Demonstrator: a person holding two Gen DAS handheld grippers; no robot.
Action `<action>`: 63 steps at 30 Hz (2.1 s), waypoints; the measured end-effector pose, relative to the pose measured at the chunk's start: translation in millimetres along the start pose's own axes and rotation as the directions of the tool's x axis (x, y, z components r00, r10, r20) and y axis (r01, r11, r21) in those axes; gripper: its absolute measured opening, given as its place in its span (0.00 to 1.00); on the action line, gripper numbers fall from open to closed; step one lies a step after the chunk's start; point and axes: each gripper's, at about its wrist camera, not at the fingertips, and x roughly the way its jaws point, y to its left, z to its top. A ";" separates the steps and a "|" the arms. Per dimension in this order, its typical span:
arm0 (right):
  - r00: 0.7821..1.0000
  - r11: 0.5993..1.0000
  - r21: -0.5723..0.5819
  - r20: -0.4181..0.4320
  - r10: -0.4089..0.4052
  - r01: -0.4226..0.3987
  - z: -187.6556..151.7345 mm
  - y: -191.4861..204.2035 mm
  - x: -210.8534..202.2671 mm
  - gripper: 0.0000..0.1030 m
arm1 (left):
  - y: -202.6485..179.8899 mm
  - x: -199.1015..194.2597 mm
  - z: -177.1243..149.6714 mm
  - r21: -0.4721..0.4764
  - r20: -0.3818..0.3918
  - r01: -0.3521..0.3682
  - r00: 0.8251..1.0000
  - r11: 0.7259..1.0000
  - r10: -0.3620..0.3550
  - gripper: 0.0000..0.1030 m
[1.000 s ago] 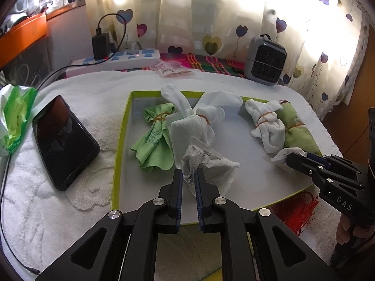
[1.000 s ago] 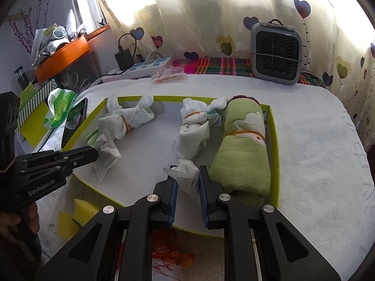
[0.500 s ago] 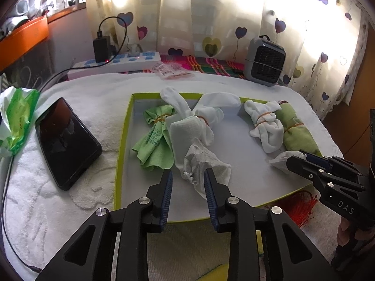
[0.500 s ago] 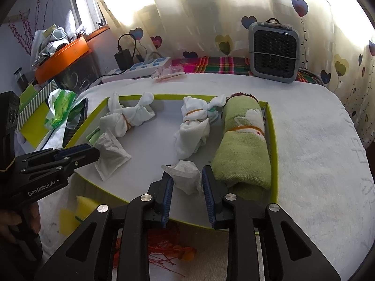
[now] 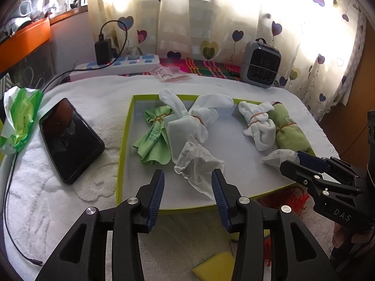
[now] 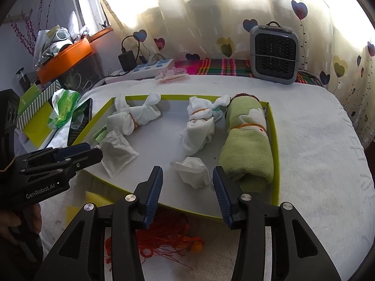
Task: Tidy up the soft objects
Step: 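Withdraw the open right tool toward the yellow-green sponge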
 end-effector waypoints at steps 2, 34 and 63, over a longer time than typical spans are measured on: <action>1.000 1.000 0.003 0.005 0.000 0.000 -0.8 0.9 -2.5 0.46 | -0.7 -3.3 -1.4 0.001 0.004 0.000 1.000 1.000 0.000 0.40; 0.994 0.998 0.059 0.104 0.022 -0.028 -34.1 6.6 -60.9 0.50 | 7.5 -49.8 -59.6 -0.093 -0.017 0.101 0.995 0.991 -0.103 0.49; 0.993 0.996 0.076 0.108 0.040 -0.049 -52.1 -0.3 -69.6 0.50 | -11.8 -35.6 -75.3 -0.092 -0.081 0.075 0.993 0.993 -0.083 0.42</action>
